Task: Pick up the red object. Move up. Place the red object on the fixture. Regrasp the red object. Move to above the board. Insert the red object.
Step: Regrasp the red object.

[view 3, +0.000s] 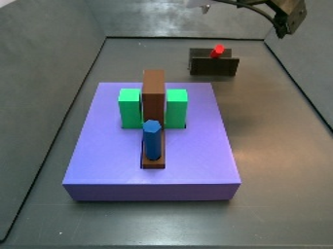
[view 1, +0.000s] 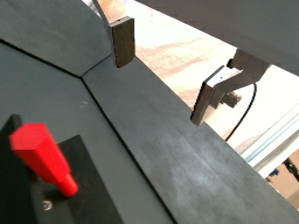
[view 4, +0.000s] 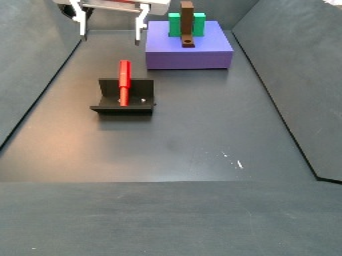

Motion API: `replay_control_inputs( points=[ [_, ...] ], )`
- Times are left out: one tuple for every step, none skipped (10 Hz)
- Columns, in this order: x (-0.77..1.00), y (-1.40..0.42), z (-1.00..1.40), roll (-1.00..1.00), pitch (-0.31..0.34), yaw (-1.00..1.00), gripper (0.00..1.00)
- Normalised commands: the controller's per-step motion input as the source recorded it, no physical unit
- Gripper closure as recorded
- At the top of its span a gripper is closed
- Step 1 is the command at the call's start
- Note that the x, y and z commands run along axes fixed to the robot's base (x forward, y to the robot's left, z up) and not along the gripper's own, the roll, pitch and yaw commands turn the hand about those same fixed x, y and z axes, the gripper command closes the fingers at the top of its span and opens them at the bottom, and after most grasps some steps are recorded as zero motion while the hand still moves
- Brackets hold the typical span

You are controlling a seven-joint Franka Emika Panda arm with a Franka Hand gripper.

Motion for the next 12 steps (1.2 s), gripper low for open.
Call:
replay_control_inputs(
  points=[
    [0.08,-0.05,-0.27,0.01,0.149,-0.06,0.00],
    [0.10,-0.17,-0.38,0.00,0.577,-0.05,0.00],
    [0.27,-0.26,-0.34,-0.01,0.834,0.00,0.00],
    [0.34,-0.27,-0.33,-0.05,0.820,-0.01,0.00],
    [0.37,-0.28,-0.34,-0.01,0.757,-0.02,0.00],
    [0.25,-0.25,-0.13,-0.23,0.337,0.00,0.00],
    [0.19,-0.24,0.00,-0.59,0.086,0.00,0.00],
    [0.13,-0.07,0.07,-1.00,-0.071,0.00,0.00],
    [0.00,0.00,0.00,-1.00,-0.246,0.00,0.00],
    [0.00,0.00,-0.10,-0.91,-0.197,0.00,0.00],
    [-0.07,0.00,-0.09,-0.85,-0.151,0.00,0.00],
    [-0.18,-0.10,-0.08,-0.50,-0.249,0.00,0.00]
  ],
)
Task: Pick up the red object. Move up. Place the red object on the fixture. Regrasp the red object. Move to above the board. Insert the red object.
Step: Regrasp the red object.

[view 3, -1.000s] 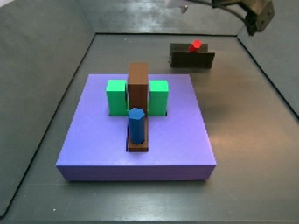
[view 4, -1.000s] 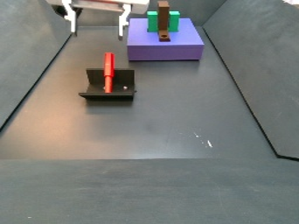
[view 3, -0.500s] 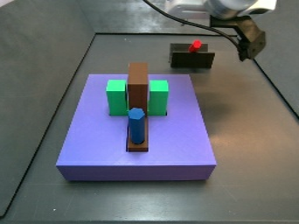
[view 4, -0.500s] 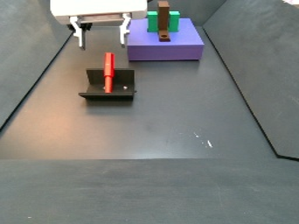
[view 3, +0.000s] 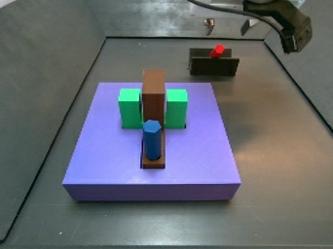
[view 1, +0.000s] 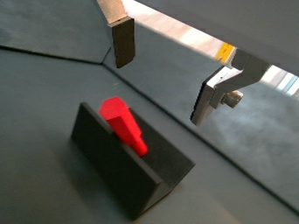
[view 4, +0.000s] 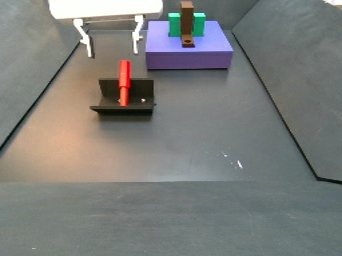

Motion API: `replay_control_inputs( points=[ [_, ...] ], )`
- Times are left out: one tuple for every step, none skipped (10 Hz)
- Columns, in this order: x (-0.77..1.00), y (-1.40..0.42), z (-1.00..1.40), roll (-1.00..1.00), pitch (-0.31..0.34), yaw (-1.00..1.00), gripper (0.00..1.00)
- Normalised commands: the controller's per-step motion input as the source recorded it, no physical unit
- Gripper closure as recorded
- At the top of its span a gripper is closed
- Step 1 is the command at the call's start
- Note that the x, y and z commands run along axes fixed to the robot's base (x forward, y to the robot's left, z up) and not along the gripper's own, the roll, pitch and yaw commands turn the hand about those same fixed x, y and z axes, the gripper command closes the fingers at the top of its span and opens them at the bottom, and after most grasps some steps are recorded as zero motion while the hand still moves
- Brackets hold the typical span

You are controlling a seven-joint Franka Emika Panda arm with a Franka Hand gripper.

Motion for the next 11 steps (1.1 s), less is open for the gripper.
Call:
replay_control_inputs(
  points=[
    [-0.13,-0.15,-0.23,-0.12,-0.294,0.00,0.00],
    [-0.05,-0.16,-0.33,0.00,-0.243,0.00,0.00],
    [0.00,-0.19,-0.40,0.00,-0.171,0.03,0.00],
    [0.00,-0.15,-0.33,0.09,-0.103,0.05,0.00],
    [0.00,-0.11,-0.21,0.48,-0.014,0.09,0.00],
    [0.00,-0.07,-0.21,0.63,0.000,0.16,0.00],
    [0.00,-0.07,-0.22,0.53,-0.020,0.18,0.00],
    [0.00,-0.06,-0.26,0.51,-0.049,0.21,0.00],
    [0.00,-0.03,-0.26,0.46,-0.031,0.21,0.00],
    [0.05,0.00,-0.04,0.26,0.000,0.12,0.00],
    [0.09,0.05,0.00,0.27,0.054,0.02,0.00]
  ],
)
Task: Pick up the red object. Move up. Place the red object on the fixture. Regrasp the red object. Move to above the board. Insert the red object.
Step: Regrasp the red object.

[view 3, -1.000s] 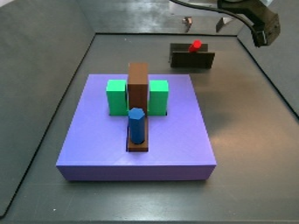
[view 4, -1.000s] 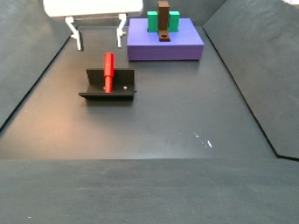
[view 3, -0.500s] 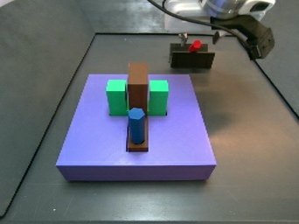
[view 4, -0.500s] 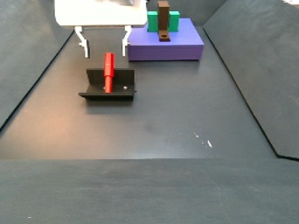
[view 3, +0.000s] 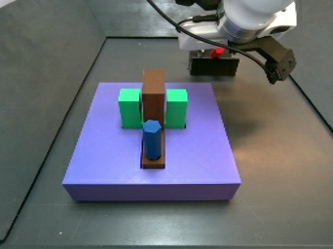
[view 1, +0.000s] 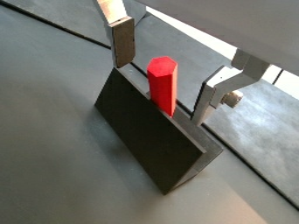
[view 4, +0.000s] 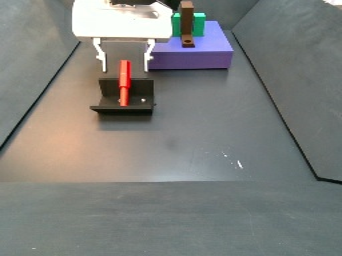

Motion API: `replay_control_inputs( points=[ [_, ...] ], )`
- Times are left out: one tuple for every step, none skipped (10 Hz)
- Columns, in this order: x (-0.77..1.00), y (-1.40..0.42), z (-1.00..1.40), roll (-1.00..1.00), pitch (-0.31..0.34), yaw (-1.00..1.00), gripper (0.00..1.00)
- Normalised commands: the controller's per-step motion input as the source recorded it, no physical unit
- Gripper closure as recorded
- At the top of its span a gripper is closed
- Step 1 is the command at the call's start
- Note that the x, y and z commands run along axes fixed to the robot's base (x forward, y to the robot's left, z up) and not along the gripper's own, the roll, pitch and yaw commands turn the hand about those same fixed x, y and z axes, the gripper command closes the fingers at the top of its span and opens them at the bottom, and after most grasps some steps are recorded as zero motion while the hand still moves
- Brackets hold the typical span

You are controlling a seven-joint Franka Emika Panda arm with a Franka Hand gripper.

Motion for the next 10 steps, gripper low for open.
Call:
replay_control_inputs(
  points=[
    [0.08,0.00,0.00,0.31,0.100,0.00,0.00],
    [0.09,0.00,-0.07,0.19,0.109,0.00,0.00],
    [0.00,0.00,-0.17,0.00,0.000,0.00,0.00],
    [0.00,0.00,-0.19,0.00,0.000,0.00,0.00],
    [0.00,0.00,-0.19,0.02,0.000,0.00,0.00],
    [-0.03,0.00,-0.15,0.06,0.000,0.00,0.00],
    [0.00,0.00,0.00,0.00,0.000,0.00,0.00],
    [0.00,0.00,0.00,0.00,0.000,0.00,1.00],
    [0.00,0.00,0.00,0.00,0.000,0.00,1.00],
    [0.00,0.00,0.00,0.00,0.000,0.00,1.00]
  ],
)
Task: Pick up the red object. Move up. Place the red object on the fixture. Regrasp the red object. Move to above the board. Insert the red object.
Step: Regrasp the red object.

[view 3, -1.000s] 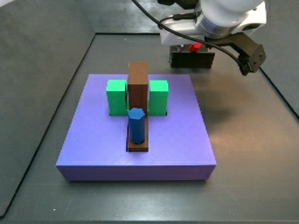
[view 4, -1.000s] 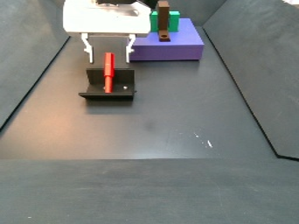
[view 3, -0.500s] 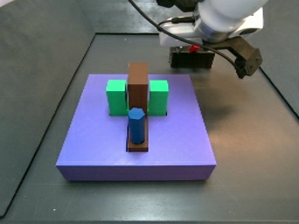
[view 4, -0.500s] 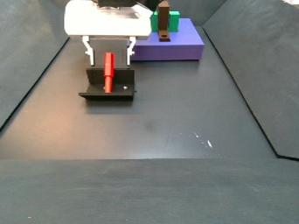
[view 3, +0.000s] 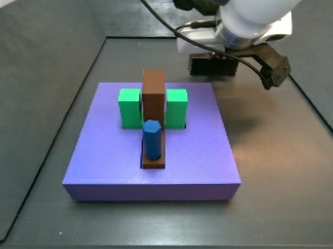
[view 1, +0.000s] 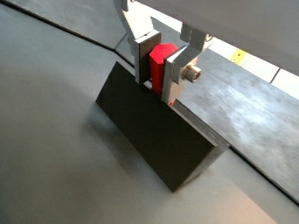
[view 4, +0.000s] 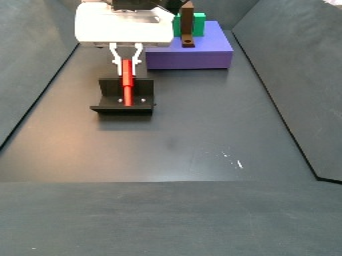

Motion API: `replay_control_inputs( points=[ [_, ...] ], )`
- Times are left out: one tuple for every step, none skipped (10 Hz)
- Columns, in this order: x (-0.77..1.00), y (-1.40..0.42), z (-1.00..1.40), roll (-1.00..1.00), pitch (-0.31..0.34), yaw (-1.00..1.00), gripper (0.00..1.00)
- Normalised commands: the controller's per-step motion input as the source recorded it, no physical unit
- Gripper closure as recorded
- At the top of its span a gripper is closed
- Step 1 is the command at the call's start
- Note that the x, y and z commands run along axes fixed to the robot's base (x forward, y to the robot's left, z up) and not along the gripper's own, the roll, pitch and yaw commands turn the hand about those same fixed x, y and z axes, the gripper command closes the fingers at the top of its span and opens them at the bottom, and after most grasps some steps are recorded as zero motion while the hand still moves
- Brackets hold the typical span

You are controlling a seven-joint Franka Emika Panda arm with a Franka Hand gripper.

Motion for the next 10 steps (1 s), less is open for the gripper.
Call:
replay_control_inputs(
  points=[
    [0.00,0.00,0.00,0.00,0.000,0.00,1.00],
    [0.00,0.00,0.00,0.00,0.000,0.00,1.00],
    [0.00,0.00,0.00,0.00,0.000,0.00,1.00],
    [0.00,0.00,0.00,0.00,0.000,0.00,1.00],
    [0.00,0.00,0.00,0.00,0.000,0.00,1.00],
    [0.00,0.00,0.00,0.00,0.000,0.00,1.00],
    [0.00,0.00,0.00,0.00,0.000,0.00,1.00],
    [0.00,0.00,0.00,0.00,0.000,0.00,1.00],
    [0.00,0.00,0.00,0.00,0.000,0.00,1.00],
    [0.00,0.00,0.00,0.00,0.000,0.00,1.00]
  ],
)
